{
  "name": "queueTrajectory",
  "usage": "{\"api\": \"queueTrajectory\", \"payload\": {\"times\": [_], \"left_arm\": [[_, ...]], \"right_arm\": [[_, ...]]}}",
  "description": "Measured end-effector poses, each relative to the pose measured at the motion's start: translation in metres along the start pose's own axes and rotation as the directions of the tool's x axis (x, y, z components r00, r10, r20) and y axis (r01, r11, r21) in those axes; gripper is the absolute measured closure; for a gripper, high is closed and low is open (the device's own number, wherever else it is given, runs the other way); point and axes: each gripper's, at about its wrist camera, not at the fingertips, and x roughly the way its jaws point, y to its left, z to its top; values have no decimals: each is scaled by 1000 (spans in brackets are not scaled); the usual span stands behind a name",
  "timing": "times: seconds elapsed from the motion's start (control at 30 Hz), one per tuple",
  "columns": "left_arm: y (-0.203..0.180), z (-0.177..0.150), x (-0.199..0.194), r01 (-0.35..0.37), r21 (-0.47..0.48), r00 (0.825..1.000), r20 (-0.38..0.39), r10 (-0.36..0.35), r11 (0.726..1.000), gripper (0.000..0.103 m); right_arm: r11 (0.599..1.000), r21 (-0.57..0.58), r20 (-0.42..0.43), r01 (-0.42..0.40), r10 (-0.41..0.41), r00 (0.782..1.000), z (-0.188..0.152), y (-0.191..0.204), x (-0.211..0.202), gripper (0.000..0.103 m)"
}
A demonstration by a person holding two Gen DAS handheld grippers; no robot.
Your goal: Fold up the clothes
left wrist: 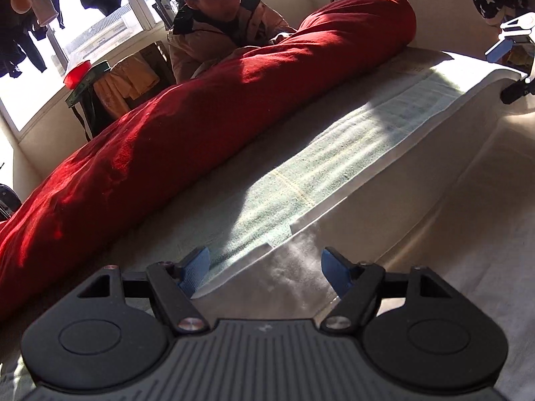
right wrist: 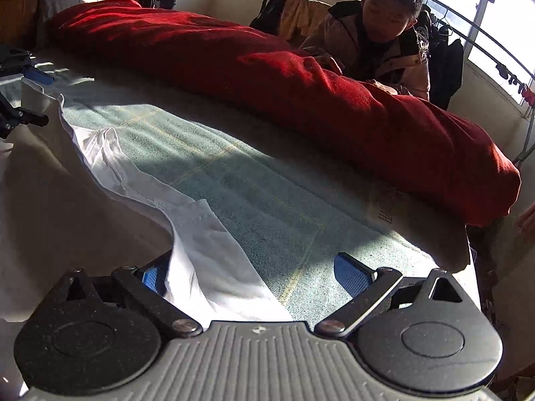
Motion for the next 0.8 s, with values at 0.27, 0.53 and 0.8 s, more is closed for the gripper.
{"api": "queueTrajectory", "payload": {"times": [0.27,0.53,0.8], "left_arm": [[10,-16,-25,0,-57,1000,28,2,998,28],[-17,-42,-76,162,-90,985,74,-156,983,28],[-21,-66,-96,244,-215,970,66,-235,946,28]], "right_arm": [[970,209,126,-122,97,987,-4,-38,-23,4],[922,344,157,-177,129,979,-35,-43,-53,4],[892,361,166,-273,226,960,-90,1,-89,4]]}}
